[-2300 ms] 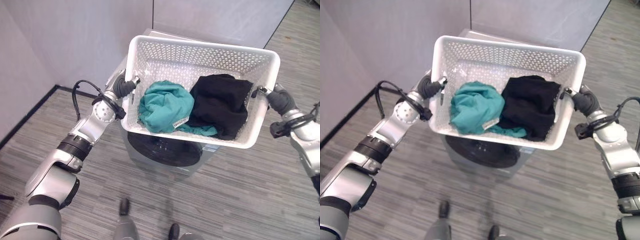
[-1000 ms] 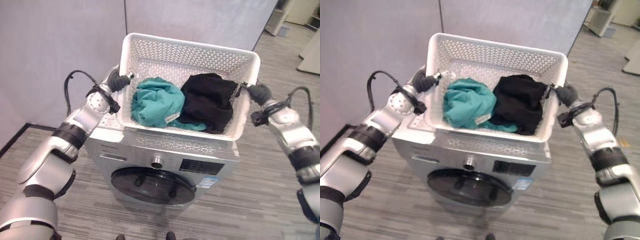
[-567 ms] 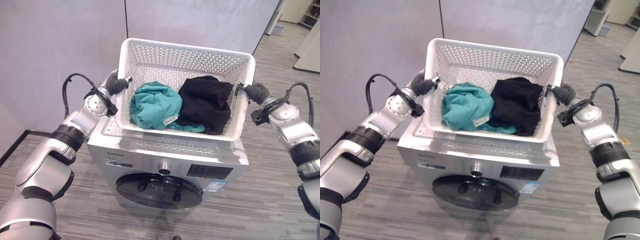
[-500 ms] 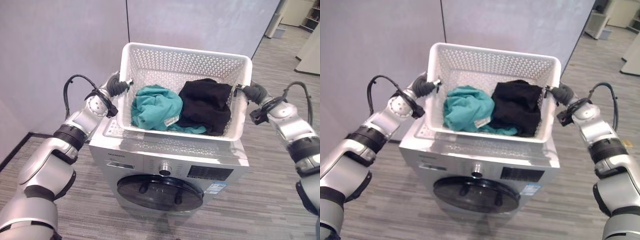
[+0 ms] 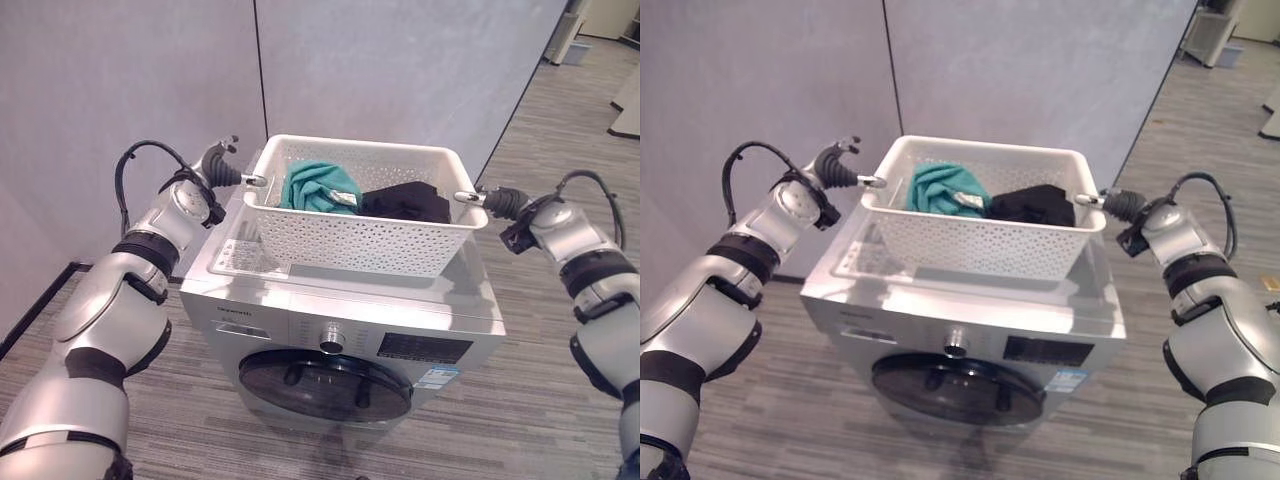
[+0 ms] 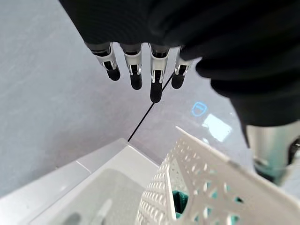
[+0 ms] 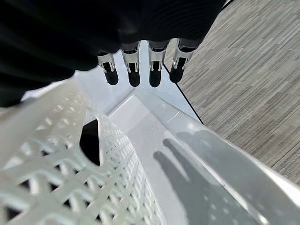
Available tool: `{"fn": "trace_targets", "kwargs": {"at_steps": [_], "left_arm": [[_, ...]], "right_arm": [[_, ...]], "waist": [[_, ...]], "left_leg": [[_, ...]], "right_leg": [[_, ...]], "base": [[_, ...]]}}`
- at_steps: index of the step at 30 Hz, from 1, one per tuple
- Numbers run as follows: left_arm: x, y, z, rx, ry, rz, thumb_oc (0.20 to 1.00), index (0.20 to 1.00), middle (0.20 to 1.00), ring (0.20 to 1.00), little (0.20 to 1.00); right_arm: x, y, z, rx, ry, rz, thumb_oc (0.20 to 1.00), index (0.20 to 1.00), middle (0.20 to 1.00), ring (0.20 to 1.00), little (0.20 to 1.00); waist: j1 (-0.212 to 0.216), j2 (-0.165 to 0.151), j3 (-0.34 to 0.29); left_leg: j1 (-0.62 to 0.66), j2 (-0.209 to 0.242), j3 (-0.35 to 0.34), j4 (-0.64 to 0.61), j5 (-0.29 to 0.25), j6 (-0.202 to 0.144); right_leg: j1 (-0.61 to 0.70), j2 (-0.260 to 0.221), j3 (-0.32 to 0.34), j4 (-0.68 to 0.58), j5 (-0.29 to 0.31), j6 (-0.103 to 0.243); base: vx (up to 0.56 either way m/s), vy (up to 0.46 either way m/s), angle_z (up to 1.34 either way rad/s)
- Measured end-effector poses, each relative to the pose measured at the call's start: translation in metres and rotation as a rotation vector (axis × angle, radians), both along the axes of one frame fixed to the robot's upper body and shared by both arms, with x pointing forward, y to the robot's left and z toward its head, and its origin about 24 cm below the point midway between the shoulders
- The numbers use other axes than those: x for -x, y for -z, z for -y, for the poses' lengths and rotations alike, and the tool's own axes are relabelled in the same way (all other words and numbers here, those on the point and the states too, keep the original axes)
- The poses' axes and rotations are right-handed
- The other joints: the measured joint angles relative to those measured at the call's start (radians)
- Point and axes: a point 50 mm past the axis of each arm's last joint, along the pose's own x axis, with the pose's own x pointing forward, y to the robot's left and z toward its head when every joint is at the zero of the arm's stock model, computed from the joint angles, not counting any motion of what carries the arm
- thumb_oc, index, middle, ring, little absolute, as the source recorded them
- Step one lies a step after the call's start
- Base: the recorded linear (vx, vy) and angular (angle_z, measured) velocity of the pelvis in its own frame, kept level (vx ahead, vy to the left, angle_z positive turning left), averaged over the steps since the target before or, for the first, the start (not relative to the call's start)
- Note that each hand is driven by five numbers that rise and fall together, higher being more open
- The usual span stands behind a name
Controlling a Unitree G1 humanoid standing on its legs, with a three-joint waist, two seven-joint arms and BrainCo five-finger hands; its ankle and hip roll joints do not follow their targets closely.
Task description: Grab the laundry basket,head to the washer,open it,put in the laundry and shut it.
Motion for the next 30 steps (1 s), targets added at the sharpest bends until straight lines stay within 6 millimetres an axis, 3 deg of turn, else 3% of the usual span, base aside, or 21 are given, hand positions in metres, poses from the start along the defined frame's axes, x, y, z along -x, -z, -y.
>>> {"fn": "trace_targets", "kwargs": {"at_steps": [8, 12, 13, 15, 16, 17, 18, 22, 23, 25, 26, 30], "left_arm": [[0.001, -0.004, -0.007, 0.075, -0.017, 0.019, 1.0, 1.0, 1.0, 1.0, 1.0], [0.009, -0.038, -0.019, 0.241, -0.006, 0.164, 1.0, 1.0, 1.0, 1.0, 1.0], [0.038, -0.078, -0.043, 0.338, 0.044, 0.405, 1.0, 1.0, 1.0, 1.0, 1.0], [0.057, -0.088, -0.054, 0.332, 0.056, 0.481, 1.0, 1.0, 1.0, 1.0, 1.0], [0.086, -0.083, -0.078, 0.362, 0.043, 0.593, 1.0, 1.0, 1.0, 1.0, 1.0], [0.094, -0.075, -0.087, 0.383, 0.014, 0.603, 1.0, 1.0, 1.0, 1.0, 1.0], [0.11, -0.048, -0.114, 0.408, -0.096, 0.573, 1.0, 1.0, 1.0, 1.0, 1.0], [0.164, 0.02, -0.173, 0.452, -0.389, 0.481, 1.0, 1.0, 1.0, 1.0, 1.0], [0.204, 0.054, -0.199, 0.464, -0.552, 0.436, 1.0, 1.0, 1.0, 1.0, 1.0], [0.227, 0.082, -0.216, 0.497, -0.708, 0.384, 1.0, 1.0, 1.0, 1.0, 1.0], [0.249, 0.095, -0.224, 0.488, -0.778, 0.363, 1.0, 1.0, 1.0, 1.0, 1.0], [0.288, 0.131, -0.228, 0.515, -0.918, 0.28, 1.0, 1.0, 1.0, 1.0, 1.0]], "right_arm": [[0.0, -0.009, 0.007, -0.169, 0.085, 0.097, 1.0, 1.0, 1.0, 1.0, 1.0], [0.01, -0.042, 0.035, -0.264, 0.15, 0.262, 1.0, 1.0, 1.0, 1.0, 1.0], [0.034, -0.082, 0.064, -0.295, 0.168, 0.47, 1.0, 1.0, 1.0, 1.0, 1.0], [0.053, -0.094, 0.073, -0.329, 0.158, 0.583, 1.0, 1.0, 1.0, 1.0, 1.0], [0.079, -0.094, 0.081, -0.379, 0.125, 0.744, 1.0, 1.0, 1.0, 1.0, 1.0], [0.09, -0.089, 0.087, -0.384, 0.145, 0.765, 1.0, 1.0, 1.0, 1.0, 1.0], [0.109, -0.057, 0.101, -0.384, 0.213, 0.726, 1.0, 1.0, 1.0, 1.0, 1.0], [0.156, 0.01, 0.12, -0.391, 0.364, 0.607, 1.0, 1.0, 1.0, 1.0, 1.0], [0.182, 0.037, 0.123, -0.379, 0.421, 0.548, 1.0, 1.0, 1.0, 1.0, 1.0], [0.197, 0.06, 0.13, -0.371, 0.502, 0.479, 1.0, 1.0, 1.0, 1.0, 1.0], [0.203, 0.073, 0.124, -0.384, 0.512, 0.465, 1.0, 1.0, 1.0, 1.0, 1.0], [0.221, 0.104, 0.114, -0.453, 0.586, 0.452, 1.0, 1.0, 1.0, 1.0, 1.0]], "waist": [[0.003, 0.004, -0.002], [0.007, 0.01, -0.003], [0.005, 0.012, -0.003], [0.004, 0.016, 0.002], [0.002, 0.02, 0.0], [0.003, 0.024, -0.002], [0.006, 0.028, -0.003], [0.008, 0.04, 0.006], [0.006, 0.045, 0.012], [0.007, 0.046, 0.015], [0.01, 0.042, 0.02], [0.027, 0.036, 0.021]], "left_leg": [[0.001, 0.0, 0.0, 0.0, 0.001, -0.001], [-0.005, 0.001, -0.002, 0.0, 0.001, -0.001], [-0.011, 0.001, -0.001, 0.0, 0.001, -0.001], [-0.015, 0.001, -0.006, -0.001, 0.002, -0.003], [-0.009, -0.001, -0.004, -0.002, 0.0, -0.002], [-0.005, -0.001, 0.0, -0.002, 0.0, -0.002], [0.004, 0.0, -0.001, -0.002, -0.006, -0.002], [-0.002, 0.002, 0.001, -0.002, -0.014, -0.003], [-0.009, 0.003, 0.002, -0.002, -0.019, 0.003], [-0.014, 0.002, 0.002, -0.002, -0.018, 0.003], [-0.015, 0.005, 0.004, -0.004, -0.018, 0.003], [-0.027, 0.004, 0.009, -0.003, -0.018, 0.003]], "right_leg": [[0.002, 0.0, 0.0, 0.0, 0.0, 0.0], [-0.003, 0.0, -0.003, 0.0, 0.0, -0.001], [-0.01, 0.001, -0.005, 0.0, 0.0, -0.001], [-0.014, 0.001, -0.011, -0.001, -0.001, -0.002], [-0.007, 0.0, -0.013, 0.0, -0.005, -0.002], [-0.003, 0.0, -0.016, -0.001, -0.006, -0.002], [0.009, 0.001, -0.019, 0.0, -0.012, -0.001], [-0.002, 0.001, -0.017, -0.001, -0.018, -0.002], [-0.013, 0.001, -0.013, -0.003, -0.026, -0.004], [-0.015, 0.0, -0.013, -0.008, -0.025, -0.003], [-0.022, 0.001, -0.012, -0.009, -0.027, -0.003], [-0.035, 0.0, -0.008, -0.01, -0.026, -0.002]], "base": [[0.0, 0.0, 0.0], [0.0, 0.0, 0.0], [0.0, 0.0, 0.0], [0.02, 0.001, 0.02], [0.04, 0.005, 0.04], [0.06, 0.001, 0.05], [0.05, 0.001, 0.03], [0.02, -0.002, -0.03], [0.03, -0.005, -0.06], [0.02, -0.007, -0.03], [0.02, -0.005, -0.03], [-0.01, -0.01, -0.03]]}}
